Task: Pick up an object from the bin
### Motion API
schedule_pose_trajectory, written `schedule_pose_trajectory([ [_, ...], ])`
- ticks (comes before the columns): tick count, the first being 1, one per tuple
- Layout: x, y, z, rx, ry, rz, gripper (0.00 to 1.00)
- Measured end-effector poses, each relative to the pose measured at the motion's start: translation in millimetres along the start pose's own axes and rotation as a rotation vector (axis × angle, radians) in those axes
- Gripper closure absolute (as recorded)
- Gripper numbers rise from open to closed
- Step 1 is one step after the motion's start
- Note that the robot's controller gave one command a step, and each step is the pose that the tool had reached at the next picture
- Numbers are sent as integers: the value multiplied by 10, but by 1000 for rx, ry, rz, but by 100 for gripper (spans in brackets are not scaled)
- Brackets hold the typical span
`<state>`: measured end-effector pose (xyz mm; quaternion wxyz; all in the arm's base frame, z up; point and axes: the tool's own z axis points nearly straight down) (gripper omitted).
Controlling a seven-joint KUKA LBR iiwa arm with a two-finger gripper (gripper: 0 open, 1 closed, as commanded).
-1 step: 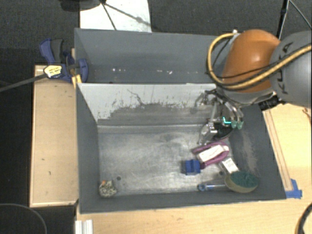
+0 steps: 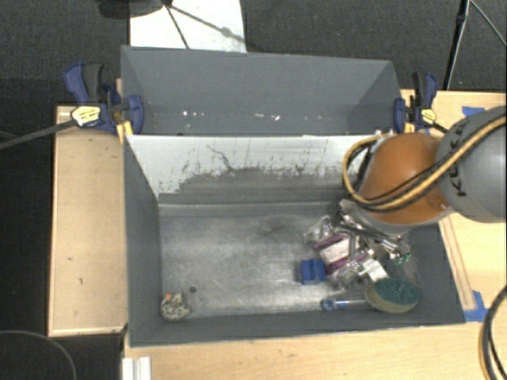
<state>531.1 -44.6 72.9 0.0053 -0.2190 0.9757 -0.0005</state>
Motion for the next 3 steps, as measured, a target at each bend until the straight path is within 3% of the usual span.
schedule_pose_trajectory([
  [1, -42, 1, -31, 3, -12, -1, 100],
  [2, -130, -178, -1204, 1, 2, -83, 100],
  [3, -136, -138, -1605, -4, 6, -419, 100],
])
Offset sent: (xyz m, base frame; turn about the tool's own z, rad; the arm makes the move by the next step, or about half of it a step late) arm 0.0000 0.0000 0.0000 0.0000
